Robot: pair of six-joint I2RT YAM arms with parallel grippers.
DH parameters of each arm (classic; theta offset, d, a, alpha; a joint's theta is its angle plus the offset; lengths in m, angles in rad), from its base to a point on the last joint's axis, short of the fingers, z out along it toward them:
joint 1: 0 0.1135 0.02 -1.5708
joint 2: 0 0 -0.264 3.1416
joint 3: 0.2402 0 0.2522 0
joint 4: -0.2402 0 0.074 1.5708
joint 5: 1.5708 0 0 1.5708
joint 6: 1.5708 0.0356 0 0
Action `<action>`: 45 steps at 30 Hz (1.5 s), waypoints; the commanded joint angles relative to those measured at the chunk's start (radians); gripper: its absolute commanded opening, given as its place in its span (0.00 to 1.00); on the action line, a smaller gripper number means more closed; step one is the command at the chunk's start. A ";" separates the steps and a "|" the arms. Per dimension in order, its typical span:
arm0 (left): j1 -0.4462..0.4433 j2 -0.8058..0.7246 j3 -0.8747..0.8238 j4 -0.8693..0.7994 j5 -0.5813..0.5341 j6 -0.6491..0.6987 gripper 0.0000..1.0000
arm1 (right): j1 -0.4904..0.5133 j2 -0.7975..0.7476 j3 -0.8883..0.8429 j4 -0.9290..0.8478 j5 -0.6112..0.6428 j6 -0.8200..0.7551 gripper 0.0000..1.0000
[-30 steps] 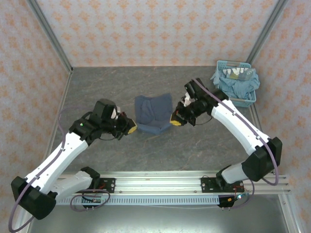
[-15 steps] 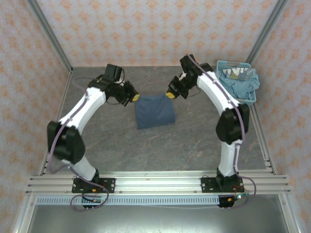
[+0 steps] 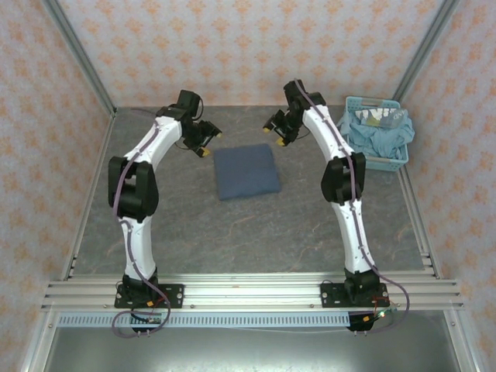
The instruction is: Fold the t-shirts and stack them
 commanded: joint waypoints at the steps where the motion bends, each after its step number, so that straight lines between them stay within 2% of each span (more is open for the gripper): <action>1: -0.062 -0.279 -0.199 0.014 -0.088 -0.060 0.62 | 0.017 -0.256 -0.227 0.073 0.091 -0.058 0.55; 5: -0.212 -0.479 -0.541 0.230 -0.083 -0.277 0.60 | 0.033 -0.544 -0.667 0.304 0.069 -0.022 0.49; 9: -0.365 -0.571 -0.771 0.463 -0.172 -0.565 0.59 | 0.040 -0.804 -1.099 0.542 0.029 0.096 0.29; 11: -0.431 -0.585 -0.842 0.562 -0.260 -0.696 0.67 | 0.042 -0.914 -1.264 0.653 0.008 0.162 0.29; 12: -0.465 -0.579 -0.868 0.619 -0.309 -0.759 0.69 | 0.043 -0.963 -1.334 0.698 -0.003 0.189 0.33; 15: -0.536 -0.509 -0.910 0.788 -0.404 -0.900 0.72 | 0.045 -1.060 -1.456 0.753 -0.025 0.215 0.40; 18: -0.573 -0.408 -0.897 0.888 -0.445 -0.975 0.72 | 0.043 -1.100 -1.480 0.701 -0.042 0.181 0.40; 24: -0.591 -0.301 -0.883 0.941 -0.539 -1.047 0.69 | 0.039 -1.159 -1.487 0.646 -0.057 0.145 0.41; 30: -0.581 -0.201 -0.853 1.010 -0.576 -1.072 0.61 | 0.024 -1.189 -1.498 0.625 -0.076 0.129 0.41; 33: -0.569 -0.143 -0.836 1.048 -0.592 -1.075 0.51 | 0.017 -1.198 -1.506 0.617 -0.084 0.125 0.40; 36: -0.547 -0.082 -0.830 1.089 -0.595 -1.083 0.34 | 0.012 -1.203 -1.514 0.611 -0.089 0.124 0.40; 40: -0.491 -0.079 -0.831 1.087 -0.610 -1.056 0.13 | 0.009 -1.212 -1.522 0.605 -0.086 0.124 0.39; 42: -0.442 -0.093 -0.840 1.085 -0.597 -1.015 0.06 | 0.006 -1.215 -1.525 0.602 -0.085 0.124 0.38; 45: -0.341 -0.123 -0.850 1.073 -0.533 -0.894 0.03 | 0.005 -1.221 -1.526 0.594 -0.078 0.122 0.38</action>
